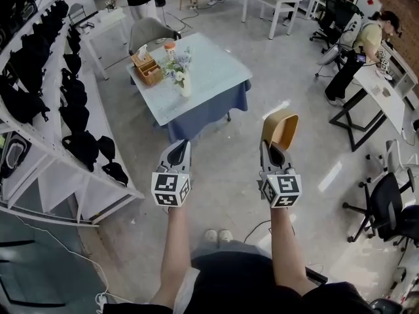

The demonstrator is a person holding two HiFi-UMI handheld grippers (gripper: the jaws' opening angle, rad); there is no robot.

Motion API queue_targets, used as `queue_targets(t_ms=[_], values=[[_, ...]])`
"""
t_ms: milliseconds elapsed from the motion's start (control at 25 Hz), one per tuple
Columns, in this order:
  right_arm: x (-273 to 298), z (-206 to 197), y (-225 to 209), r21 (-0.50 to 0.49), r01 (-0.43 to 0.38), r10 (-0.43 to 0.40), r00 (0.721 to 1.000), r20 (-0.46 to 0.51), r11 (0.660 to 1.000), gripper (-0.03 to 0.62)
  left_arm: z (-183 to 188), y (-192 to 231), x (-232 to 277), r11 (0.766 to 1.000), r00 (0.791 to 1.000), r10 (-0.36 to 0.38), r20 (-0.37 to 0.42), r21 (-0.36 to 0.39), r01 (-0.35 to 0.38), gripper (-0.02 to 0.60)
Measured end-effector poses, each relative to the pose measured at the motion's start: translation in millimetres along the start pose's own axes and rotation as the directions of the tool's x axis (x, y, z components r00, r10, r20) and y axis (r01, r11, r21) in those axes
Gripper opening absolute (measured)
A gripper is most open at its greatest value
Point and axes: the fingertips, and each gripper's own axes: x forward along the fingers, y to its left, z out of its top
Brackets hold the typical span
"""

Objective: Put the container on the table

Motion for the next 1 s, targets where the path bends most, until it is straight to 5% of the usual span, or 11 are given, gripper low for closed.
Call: queue_targets(t_ms=[1000], values=[[8, -3, 12, 0.041, 0.063, -0.064, 0.997, 0.032, 0.997, 0.003, 1, 24, 6, 0.998, 0.998, -0.057, 0.021, 0.016, 0.057, 0.009]])
